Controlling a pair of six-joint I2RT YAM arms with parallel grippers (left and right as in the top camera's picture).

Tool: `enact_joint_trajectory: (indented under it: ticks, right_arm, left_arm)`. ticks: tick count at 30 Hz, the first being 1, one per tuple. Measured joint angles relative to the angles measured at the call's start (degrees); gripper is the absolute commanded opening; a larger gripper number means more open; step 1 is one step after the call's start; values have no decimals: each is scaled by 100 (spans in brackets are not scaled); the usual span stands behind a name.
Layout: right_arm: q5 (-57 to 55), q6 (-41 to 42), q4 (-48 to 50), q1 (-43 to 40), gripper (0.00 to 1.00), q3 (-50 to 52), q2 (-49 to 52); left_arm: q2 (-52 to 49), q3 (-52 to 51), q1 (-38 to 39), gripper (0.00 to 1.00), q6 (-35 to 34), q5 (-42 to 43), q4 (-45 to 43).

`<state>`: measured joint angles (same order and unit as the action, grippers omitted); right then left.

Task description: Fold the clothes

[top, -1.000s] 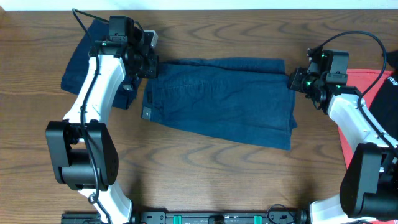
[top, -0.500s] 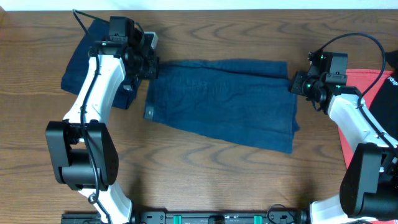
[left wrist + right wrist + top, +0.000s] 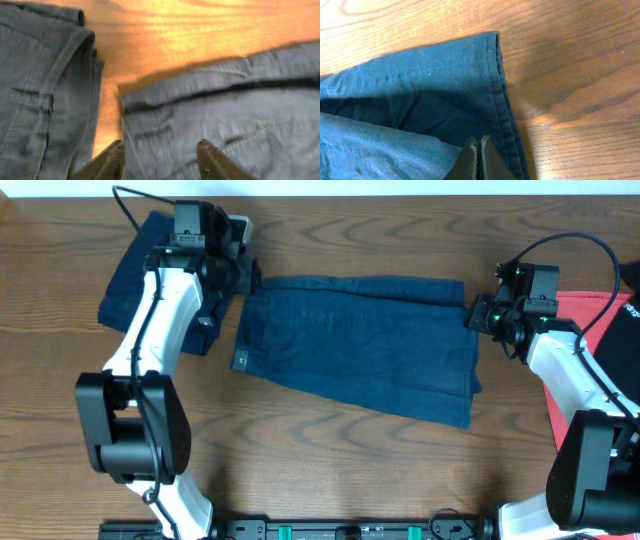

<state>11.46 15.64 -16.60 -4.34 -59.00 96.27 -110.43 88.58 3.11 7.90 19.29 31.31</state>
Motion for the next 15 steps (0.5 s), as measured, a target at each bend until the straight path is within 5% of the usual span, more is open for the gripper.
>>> enact_joint_trajectory:
  ticks: [11, 15]
  right_arm:
    - [0, 0, -76, 0, 1, 0, 0]
    - [2, 0, -79, 0, 1, 0, 0]
  left_arm:
    - [-1346, -22, 2, 57, -24, -153, -732]
    - [-1388, -22, 7, 19, -90, -140, -745]
